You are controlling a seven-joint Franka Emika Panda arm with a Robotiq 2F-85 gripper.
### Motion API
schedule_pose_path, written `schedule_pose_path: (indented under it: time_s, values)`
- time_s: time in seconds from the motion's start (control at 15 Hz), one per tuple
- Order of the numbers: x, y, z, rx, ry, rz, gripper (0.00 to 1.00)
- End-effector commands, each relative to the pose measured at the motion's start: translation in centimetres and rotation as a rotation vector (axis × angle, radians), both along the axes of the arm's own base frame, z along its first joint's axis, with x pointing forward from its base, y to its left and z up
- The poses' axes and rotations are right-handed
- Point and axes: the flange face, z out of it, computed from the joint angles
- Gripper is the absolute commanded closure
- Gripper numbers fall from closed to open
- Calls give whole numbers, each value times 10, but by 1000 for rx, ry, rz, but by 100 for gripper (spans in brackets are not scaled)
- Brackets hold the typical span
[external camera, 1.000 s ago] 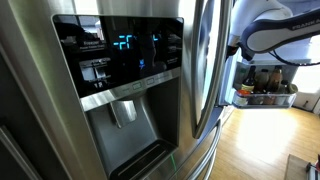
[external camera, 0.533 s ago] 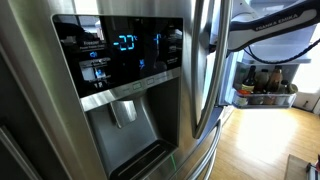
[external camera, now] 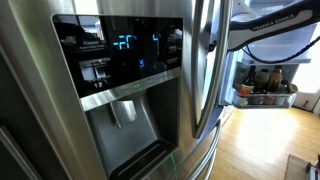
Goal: Put the green bottle on top tray of fridge, then put it on the top fridge side rack
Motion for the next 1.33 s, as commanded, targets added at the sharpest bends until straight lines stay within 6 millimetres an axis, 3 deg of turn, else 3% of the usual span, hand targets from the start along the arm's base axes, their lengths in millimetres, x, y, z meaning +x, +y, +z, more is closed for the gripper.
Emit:
schedule_pose_path:
  time_s: [0.0, 0.27, 0.67, 1.27]
  values:
    - [32, 7, 6, 41, -109, 23, 0]
    - [71, 15, 16, 145, -288, 45, 0]
    - [119, 28, -1, 305, -363, 32, 0]
    - [154, 25, -15, 294, -444, 40, 0]
